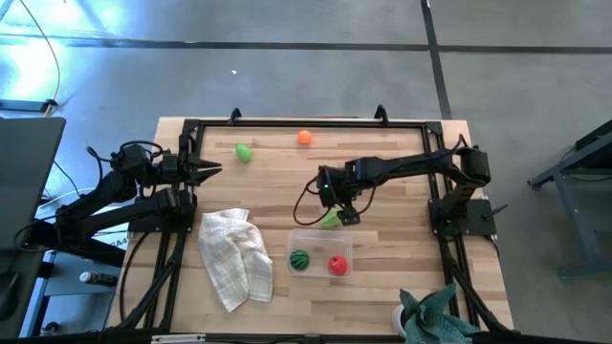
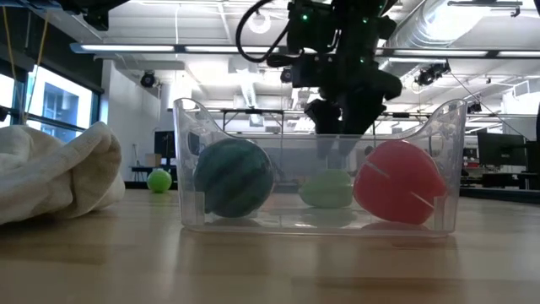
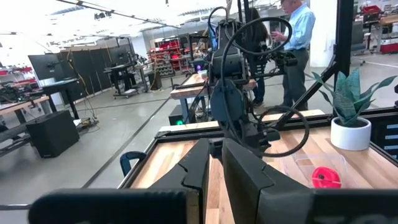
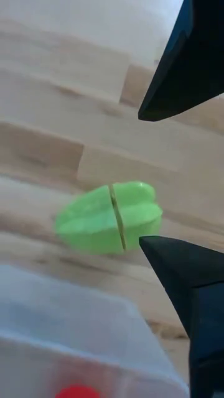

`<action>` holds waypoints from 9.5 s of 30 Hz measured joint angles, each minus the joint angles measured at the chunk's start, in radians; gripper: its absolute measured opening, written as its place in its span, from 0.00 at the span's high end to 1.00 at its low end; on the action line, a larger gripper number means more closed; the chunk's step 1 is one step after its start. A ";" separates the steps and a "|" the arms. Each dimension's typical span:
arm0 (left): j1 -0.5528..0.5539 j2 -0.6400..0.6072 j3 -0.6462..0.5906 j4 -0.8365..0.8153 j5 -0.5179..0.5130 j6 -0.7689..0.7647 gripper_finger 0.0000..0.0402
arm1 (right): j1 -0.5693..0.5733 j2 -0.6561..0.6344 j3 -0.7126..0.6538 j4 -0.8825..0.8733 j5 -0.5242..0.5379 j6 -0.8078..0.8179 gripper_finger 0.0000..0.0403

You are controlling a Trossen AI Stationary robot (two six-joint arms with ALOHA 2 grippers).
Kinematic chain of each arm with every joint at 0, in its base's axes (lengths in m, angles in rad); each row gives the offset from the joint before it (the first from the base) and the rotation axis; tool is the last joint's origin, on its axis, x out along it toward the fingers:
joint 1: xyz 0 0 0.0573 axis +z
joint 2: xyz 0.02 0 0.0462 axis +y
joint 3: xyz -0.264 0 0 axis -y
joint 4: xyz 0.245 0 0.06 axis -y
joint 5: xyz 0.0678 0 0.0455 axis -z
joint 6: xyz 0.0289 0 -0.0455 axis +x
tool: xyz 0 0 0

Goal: Pick and placing Produce into tupperware
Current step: Put the green starfruit into the transparent bin

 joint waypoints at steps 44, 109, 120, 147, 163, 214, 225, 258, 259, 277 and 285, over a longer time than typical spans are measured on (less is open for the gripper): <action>0.000 0.000 0.000 0.000 0.000 0.000 0.91 | 0.053 0.198 0.003 0.094 -0.047 -0.223 0.24; 0.000 0.000 0.000 0.000 0.000 0.000 0.91 | 0.013 0.168 0.479 -0.333 0.079 0.026 0.46; 0.000 0.000 0.000 0.000 0.000 0.000 0.91 | 0.052 0.166 0.806 -0.453 -0.088 0.254 0.46; 0.000 0.000 0.000 0.000 0.000 0.000 0.91 | 0.412 0.365 0.872 -0.471 0.136 0.869 0.46; 0.000 0.000 0.000 0.000 0.000 0.000 0.91 | 0.364 0.526 0.793 -0.497 0.081 0.861 0.46; 0.000 0.000 0.000 0.000 0.000 0.000 0.91 | 0.393 0.460 0.589 -0.309 0.114 0.944 0.39; 0.000 0.000 0.000 0.000 0.000 0.000 0.91 | 0.380 0.455 0.590 -0.300 0.108 0.947 0.39; 0.000 0.000 0.000 0.000 0.000 0.000 0.91 | 0.363 0.484 0.588 -0.270 0.087 0.861 0.39; 0.000 0.000 0.000 0.000 0.000 0.000 0.91 | 0.363 0.487 0.588 -0.274 0.087 0.861 0.39; 0.000 0.000 0.000 0.000 0.000 0.000 0.91 | 0.362 0.500 0.588 -0.278 0.079 0.890 0.39; 0.000 0.000 0.000 0.000 0.000 0.000 0.91 | 0.363 0.486 0.588 -0.286 0.063 0.905 0.39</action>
